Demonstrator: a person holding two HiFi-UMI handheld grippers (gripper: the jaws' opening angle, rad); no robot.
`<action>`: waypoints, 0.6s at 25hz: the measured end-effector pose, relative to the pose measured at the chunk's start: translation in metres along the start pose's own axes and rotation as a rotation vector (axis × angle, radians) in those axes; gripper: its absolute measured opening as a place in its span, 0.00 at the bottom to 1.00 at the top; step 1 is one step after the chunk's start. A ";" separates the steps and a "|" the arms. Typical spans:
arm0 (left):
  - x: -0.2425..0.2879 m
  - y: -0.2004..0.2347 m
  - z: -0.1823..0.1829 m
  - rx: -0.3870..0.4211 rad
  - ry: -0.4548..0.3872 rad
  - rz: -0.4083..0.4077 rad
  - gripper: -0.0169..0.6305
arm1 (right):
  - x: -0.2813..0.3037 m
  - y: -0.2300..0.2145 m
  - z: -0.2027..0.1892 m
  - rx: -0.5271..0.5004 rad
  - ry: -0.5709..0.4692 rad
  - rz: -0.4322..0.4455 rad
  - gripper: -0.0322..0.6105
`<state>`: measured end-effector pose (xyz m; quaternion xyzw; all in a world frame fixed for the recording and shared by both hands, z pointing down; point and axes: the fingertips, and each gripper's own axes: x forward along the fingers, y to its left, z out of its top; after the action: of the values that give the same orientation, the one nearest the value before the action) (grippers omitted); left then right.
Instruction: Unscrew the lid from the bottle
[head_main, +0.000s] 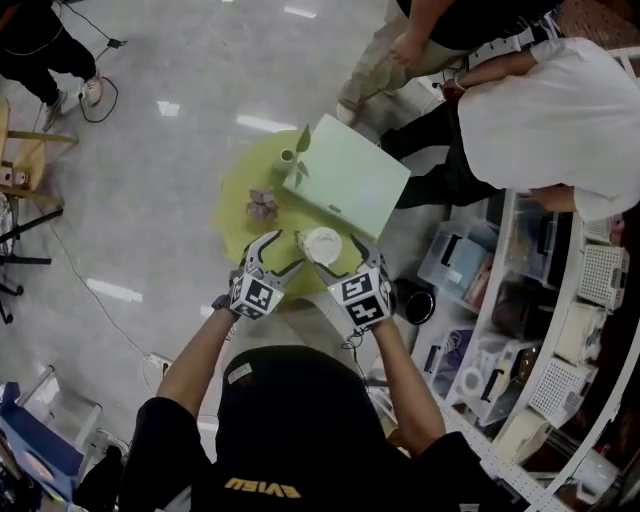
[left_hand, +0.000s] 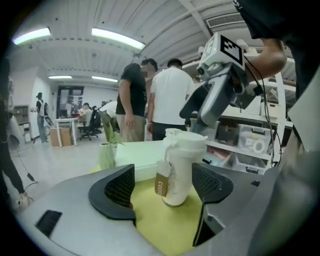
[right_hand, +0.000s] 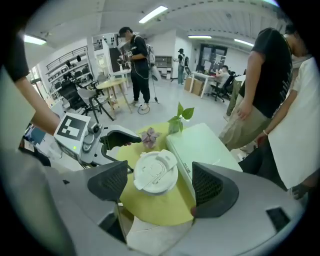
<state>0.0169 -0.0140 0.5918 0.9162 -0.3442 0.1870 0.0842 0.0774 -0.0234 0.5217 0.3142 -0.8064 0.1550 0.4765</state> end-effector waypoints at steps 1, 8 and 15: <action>0.006 -0.008 -0.005 0.012 0.012 -0.029 0.61 | 0.005 0.003 -0.003 0.003 0.025 0.010 0.68; 0.061 -0.017 -0.022 0.153 0.013 -0.145 0.70 | 0.042 -0.003 -0.004 0.049 0.102 0.037 0.67; 0.082 -0.038 -0.031 0.222 0.024 -0.254 0.71 | 0.050 0.006 -0.007 0.077 0.171 0.059 0.59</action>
<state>0.0896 -0.0259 0.6521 0.9537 -0.2018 0.2226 0.0095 0.0603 -0.0330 0.5686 0.2939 -0.7651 0.2260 0.5264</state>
